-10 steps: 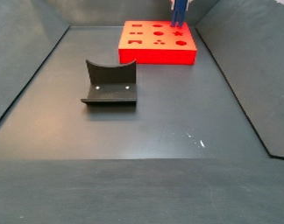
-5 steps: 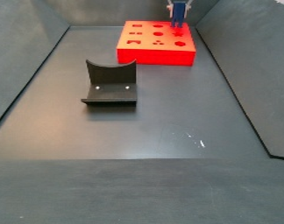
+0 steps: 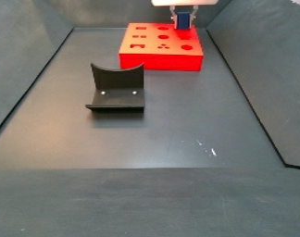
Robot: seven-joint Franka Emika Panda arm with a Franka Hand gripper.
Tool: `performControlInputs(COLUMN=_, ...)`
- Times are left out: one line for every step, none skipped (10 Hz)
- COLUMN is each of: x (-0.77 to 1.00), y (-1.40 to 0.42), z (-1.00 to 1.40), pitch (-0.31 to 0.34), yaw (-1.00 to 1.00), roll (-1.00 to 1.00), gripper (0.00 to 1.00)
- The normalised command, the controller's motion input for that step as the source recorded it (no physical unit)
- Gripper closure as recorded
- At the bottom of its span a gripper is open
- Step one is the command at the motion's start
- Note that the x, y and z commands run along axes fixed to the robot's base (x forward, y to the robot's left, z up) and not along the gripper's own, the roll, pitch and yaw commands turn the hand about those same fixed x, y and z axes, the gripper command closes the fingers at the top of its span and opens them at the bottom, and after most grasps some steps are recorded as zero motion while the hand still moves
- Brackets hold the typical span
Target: Insert the square-circle object.
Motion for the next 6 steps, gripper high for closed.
performControlInputs(x=0.07, y=0.0, z=0.0, pitch=0.0, yaw=-0.04, roll=0.0, gripper=1.0)
performControlInputs(x=0.0, y=0.0, z=0.0, pitch=0.0, yaw=-0.01, roll=0.0, gripper=1.0)
performControlInputs(x=0.0, y=0.0, z=0.0, pitch=0.0, yaw=0.0, roll=-0.01, gripper=1.0)
performControlInputs(x=0.0, y=0.0, z=0.0, pitch=0.0, yaw=0.0, roll=-0.03, gripper=1.0)
performControlInputs(x=0.0, y=-0.05, z=-0.04, pitch=-0.007, yaw=0.0, roll=0.0, gripper=1.0)
performControlInputs(x=-0.18, y=-0.35, z=-0.07, pitch=-0.053, yaw=0.12, roll=0.03, gripper=1.0)
